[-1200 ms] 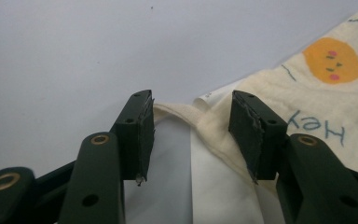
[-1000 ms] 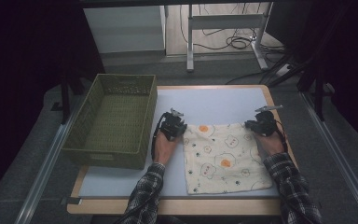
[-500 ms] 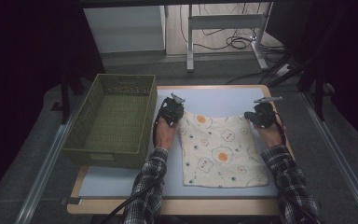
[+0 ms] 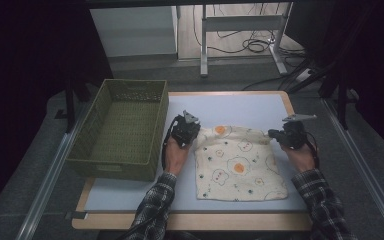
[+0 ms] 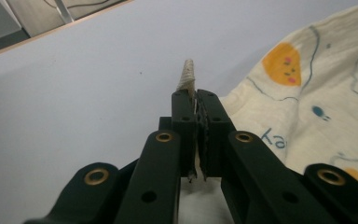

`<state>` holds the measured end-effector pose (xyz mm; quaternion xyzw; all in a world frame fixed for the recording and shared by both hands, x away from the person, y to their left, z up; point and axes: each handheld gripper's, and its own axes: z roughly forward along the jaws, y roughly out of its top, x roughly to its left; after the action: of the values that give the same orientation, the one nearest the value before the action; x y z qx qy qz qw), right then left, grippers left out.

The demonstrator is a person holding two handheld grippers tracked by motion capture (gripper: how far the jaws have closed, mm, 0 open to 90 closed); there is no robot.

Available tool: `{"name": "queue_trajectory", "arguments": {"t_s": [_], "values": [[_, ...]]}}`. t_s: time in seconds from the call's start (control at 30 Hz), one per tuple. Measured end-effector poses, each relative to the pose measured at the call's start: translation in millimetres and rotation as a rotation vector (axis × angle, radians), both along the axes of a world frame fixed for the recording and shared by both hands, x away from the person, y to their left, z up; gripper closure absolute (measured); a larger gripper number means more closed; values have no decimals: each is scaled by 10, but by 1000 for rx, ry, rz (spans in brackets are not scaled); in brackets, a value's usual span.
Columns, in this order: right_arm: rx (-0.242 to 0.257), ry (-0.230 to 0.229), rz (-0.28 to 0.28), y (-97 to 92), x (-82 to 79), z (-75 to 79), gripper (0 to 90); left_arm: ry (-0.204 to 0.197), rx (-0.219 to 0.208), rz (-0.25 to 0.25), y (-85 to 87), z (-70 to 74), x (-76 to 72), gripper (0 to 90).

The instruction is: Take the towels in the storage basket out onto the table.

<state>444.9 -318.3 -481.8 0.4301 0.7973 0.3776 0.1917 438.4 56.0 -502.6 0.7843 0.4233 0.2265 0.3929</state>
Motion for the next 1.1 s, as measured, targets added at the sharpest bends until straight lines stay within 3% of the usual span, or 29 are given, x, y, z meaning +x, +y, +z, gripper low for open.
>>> {"name": "queue_trajectory", "arguments": {"t_s": [0.03,0.13,0.43,0.53,0.6,0.8,1.1], "values": [[0,0,0,0,0,0,868,0,-8,-6,4,2,-49,868],[-8,-16,13,-77,-196,14,868,3,-41,-32,20,-11,-217,868],[10,-33,36,-210,-558,-13,868,-16,-13,-108,-44,-61,-577,868],[3,-56,50,-273,-770,-34,868,-27,-43,-131,-31,-72,-720,868],[4,-60,52,-287,-807,-33,868,-29,-51,-139,-24,-70,-766,868],[9,-71,76,-356,-1125,-18,868,-35,-89,-187,52,-33,-1018,868],[5,-63,101,-358,-1401,-40,868,-30,-122,-224,106,-45,-1278,867]]}}
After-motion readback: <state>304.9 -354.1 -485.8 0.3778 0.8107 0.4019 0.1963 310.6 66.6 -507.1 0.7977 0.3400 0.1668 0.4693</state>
